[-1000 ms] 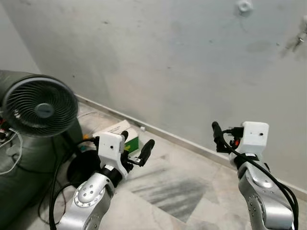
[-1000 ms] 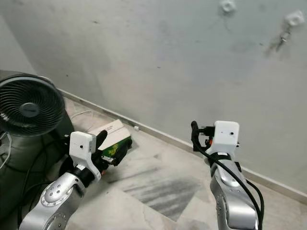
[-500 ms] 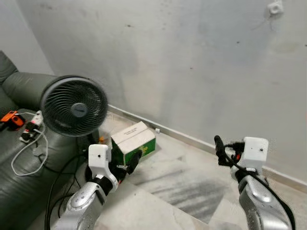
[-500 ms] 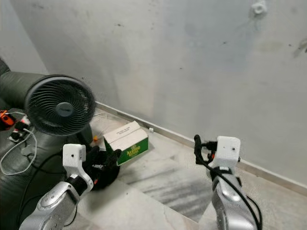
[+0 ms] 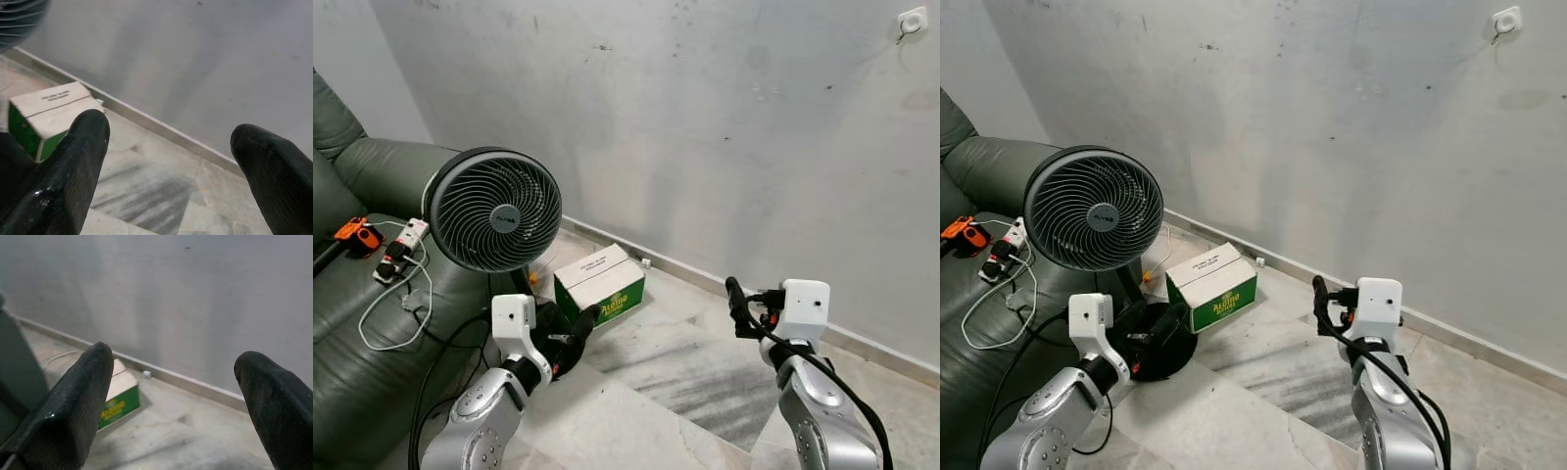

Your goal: Hang keys on a hook

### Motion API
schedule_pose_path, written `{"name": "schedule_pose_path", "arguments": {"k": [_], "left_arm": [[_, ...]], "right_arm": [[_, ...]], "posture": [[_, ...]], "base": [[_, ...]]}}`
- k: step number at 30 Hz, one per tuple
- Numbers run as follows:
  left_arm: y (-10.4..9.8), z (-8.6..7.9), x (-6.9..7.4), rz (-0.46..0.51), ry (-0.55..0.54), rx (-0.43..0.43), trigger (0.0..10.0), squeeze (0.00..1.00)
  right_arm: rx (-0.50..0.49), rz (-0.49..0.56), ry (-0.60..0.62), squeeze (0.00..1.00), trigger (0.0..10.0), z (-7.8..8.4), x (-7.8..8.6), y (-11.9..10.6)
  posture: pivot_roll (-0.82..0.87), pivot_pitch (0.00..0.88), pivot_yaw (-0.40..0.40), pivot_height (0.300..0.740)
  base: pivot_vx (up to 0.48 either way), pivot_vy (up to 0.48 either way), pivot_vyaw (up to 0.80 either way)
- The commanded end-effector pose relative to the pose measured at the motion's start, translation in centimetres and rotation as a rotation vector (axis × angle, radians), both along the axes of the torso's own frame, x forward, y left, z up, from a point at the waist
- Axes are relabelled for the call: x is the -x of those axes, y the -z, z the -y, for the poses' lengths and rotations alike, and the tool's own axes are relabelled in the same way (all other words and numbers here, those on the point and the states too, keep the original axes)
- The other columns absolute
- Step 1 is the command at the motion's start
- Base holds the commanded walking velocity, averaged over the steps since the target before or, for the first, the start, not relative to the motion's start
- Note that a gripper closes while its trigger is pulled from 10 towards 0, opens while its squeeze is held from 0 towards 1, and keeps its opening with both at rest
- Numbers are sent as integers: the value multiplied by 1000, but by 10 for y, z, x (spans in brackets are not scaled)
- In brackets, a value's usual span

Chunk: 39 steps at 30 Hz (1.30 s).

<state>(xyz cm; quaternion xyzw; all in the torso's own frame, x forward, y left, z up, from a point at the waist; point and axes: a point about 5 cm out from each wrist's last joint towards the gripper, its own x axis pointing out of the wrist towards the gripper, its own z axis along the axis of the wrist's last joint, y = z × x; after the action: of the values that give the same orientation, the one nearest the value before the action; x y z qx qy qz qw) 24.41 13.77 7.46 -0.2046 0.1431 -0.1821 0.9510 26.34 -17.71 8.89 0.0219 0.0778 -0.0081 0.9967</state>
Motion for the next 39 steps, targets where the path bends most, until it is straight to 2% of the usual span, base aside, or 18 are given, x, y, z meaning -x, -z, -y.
{"name": "schedule_pose_path", "arguments": {"k": [1, 13, 18, 20, 24, 29, 32, 33, 36, 39], "left_arm": [[2, -1, 0, -9, 12, -2, 10000, 0], [2, 3, -3, -19, 43, 17, 10000, 0], [2, 4, -4, -25, 51, 21, 10000, 0], [3, 4, -5, -35, 51, 9, 10000, 0], [-3, 8, -7, 1, 97, -69, 10000, 0], [-4, 6, -15, 1, 56, -53, 10000, 0], [-3, 9, -14, 12, 85, -78, 10000, 0], [-5, 13, -12, 30, 119, -105, 10000, 0], [-12, 17, -15, 95, 122, -165, 10000, 0], [-18, 24, -21, 138, 119, -172, 10000, 0]], "right_arm": [[10, -10, -4, 0, 10000, 0, 0, 3], [14, -17, -19, 0, 10000, -1, -2, 5], [8, -24, -22, 0, 10000, -1, -3, 6], [4, -27, -21, 0, 10000, -1, -4, 6], [1, -6, -23, 0, 10000, -1, -3, 4], [8, -25, -25, 0, 10000, -2, -3, 6], [7, -26, -27, 0, 10000, -3, -4, 7], [7, -27, -28, 0, 10000, -3, -4, 7], [4, -27, -31, 0, 10000, -3, -4, 7], [-10, -27, -32, 0, 10000, -3, -4, 8]], "posture": [[-41, 65, 16, 740], [-49, 74, 9, 740], [-44, 78, 3, 740], [-44, 78, 3, 740], [-44, 74, 5, 740], [-45, 66, 7, 740], [-46, 65, 6, 740], [-46, 65, 6, 740], [-50, 56, 18, 740], [-53, 53, 15, 740]], "base": [[0, 0, 0], [0, 0, -200], [0, 0, -800], [0, 0, -800], [0, 0, -400], [0, 0, -320], [0, 0, 0], [0, 0, 0], [0, 0, -800], [0, 0, -800]]}}
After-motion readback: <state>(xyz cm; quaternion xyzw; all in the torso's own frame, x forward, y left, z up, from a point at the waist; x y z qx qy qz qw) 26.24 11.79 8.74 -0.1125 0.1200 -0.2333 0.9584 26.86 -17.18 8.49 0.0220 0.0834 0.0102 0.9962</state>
